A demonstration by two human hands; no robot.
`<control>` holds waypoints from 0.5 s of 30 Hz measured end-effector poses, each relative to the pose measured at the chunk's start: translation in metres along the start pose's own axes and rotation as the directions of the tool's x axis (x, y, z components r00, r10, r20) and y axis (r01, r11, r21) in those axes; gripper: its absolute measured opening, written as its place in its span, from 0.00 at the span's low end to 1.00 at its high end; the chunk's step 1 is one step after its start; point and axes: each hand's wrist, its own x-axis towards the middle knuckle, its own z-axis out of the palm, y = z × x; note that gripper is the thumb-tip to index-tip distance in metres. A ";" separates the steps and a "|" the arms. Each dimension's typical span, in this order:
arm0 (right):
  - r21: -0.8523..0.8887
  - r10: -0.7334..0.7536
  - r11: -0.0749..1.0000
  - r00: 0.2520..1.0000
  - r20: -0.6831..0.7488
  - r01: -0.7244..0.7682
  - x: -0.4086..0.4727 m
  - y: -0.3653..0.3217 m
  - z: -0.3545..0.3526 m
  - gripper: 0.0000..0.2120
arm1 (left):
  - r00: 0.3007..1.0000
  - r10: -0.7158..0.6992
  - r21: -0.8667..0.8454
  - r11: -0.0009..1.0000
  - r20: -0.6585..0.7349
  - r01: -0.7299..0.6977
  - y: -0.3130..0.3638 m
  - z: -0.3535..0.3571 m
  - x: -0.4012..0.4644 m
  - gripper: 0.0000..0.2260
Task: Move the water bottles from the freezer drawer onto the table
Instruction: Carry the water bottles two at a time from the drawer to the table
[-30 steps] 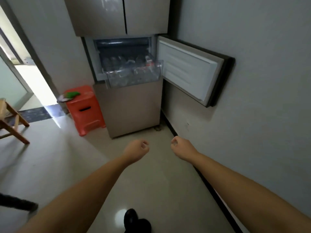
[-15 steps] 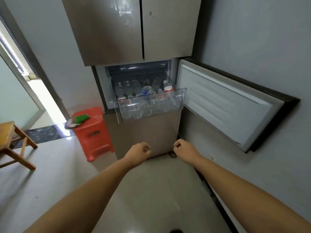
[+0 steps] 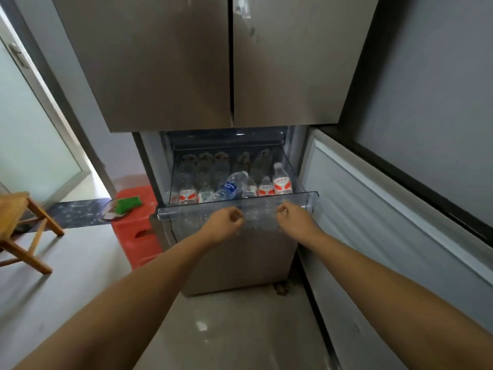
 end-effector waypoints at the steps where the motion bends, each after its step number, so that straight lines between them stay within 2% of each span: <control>1: 0.021 -0.008 1.000 1.000 -0.027 0.009 0.013 -0.002 -0.005 0.06 | 1.000 -0.005 -0.017 1.000 -0.014 0.005 0.003 -0.003 0.013 0.11; 5: 0.085 -0.001 0.996 0.985 -0.171 0.016 0.064 -0.009 -0.025 0.10 | 0.998 -0.025 -0.049 0.999 -0.062 0.022 0.010 -0.018 0.065 0.11; 9: 0.041 0.046 0.998 0.974 -0.223 -0.037 0.121 -0.004 -0.038 0.10 | 0.996 -0.054 -0.119 0.992 -0.070 0.046 0.003 -0.029 0.115 0.10; 12: -0.080 0.135 0.986 0.979 -0.154 -0.148 0.162 0.003 -0.032 0.12 | 0.995 -0.091 -0.080 0.993 -0.026 0.089 -0.011 -0.029 0.151 0.12; 15: -0.245 0.221 0.942 0.974 -0.058 -0.229 0.188 0.009 -0.019 0.15 | 0.988 -0.157 0.037 0.987 -0.007 0.157 -0.030 -0.020 0.183 0.19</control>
